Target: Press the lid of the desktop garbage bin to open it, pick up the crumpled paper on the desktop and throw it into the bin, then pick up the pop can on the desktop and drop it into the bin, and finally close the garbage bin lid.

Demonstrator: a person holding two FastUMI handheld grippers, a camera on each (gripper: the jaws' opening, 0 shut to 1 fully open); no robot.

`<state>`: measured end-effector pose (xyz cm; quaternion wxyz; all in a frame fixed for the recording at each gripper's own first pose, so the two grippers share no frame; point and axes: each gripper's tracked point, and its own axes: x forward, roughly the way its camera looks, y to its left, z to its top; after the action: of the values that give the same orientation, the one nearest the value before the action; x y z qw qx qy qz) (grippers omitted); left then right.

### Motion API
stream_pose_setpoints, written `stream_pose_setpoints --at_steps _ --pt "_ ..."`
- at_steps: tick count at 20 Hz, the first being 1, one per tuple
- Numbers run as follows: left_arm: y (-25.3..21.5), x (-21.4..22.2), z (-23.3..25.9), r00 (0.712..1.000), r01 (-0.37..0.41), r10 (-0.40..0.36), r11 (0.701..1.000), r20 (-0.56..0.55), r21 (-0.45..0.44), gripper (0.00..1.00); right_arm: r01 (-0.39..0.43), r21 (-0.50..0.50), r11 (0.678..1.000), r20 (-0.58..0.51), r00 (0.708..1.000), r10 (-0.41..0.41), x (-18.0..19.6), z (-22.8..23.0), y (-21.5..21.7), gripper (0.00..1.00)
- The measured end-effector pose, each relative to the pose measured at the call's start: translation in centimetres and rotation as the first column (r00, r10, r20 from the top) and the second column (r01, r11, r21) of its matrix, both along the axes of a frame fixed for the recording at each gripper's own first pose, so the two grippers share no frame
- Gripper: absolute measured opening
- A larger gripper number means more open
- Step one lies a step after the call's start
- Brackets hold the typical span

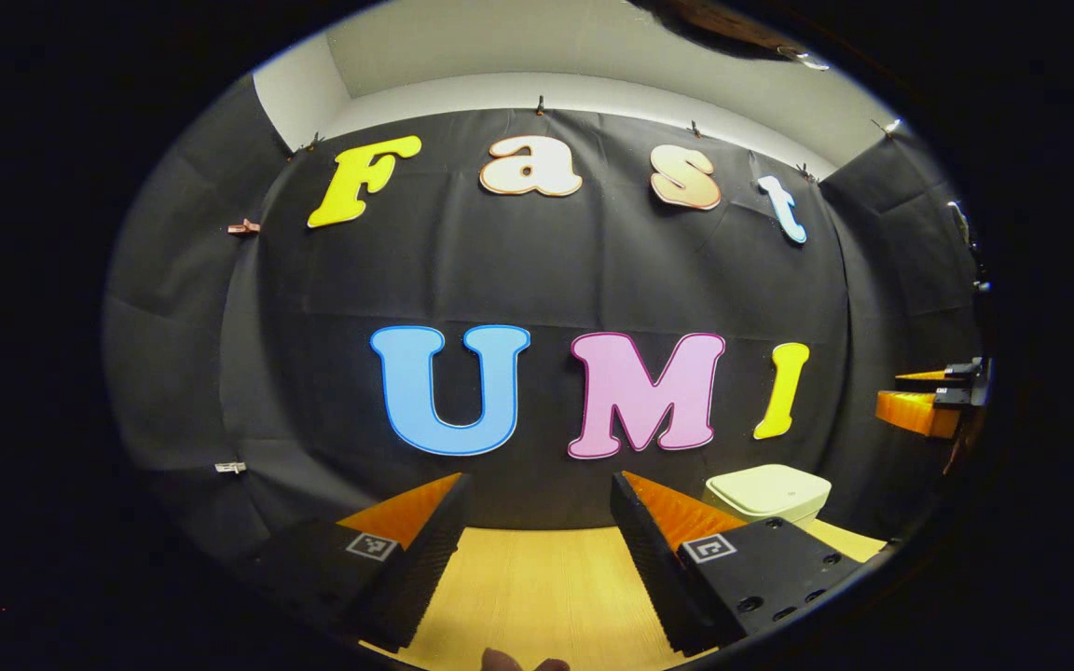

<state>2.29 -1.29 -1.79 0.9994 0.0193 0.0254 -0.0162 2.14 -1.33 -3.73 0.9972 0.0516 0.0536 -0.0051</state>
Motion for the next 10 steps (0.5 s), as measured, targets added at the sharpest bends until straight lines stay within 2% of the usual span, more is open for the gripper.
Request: stream_pose_setpoints --at_steps 2,4,6,10 --pt "0.0 0.4 -0.2 1.000 -0.004 0.004 1.000 -0.002 -0.005 0.94 -0.018 0.025 1.000 -0.012 1.000 0.018 0.5 -0.6 0.0 0.35" --pt "0.0 0.6 -0.2 1.000 -0.006 0.006 1.000 -0.001 -0.005 0.95 0.000 0.022 1.000 -0.001 1.000 0.000 1.5 -0.4 -0.9 0.06" --pt "0.1 0.8 -0.2 1.000 -0.010 0.010 1.000 0.000 0.002 0.95 -0.004 -0.001 1.000 0.000 1.000 0.004 3.1 -1.1 -1.5 0.05" --pt "0.3 1.0 -0.6 1.000 -0.021 0.021 1.000 -0.011 -0.004 0.95 -0.008 -0.046 0.999 -0.083 0.997 0.004 7.1 -5.2 -2.9 0.05"
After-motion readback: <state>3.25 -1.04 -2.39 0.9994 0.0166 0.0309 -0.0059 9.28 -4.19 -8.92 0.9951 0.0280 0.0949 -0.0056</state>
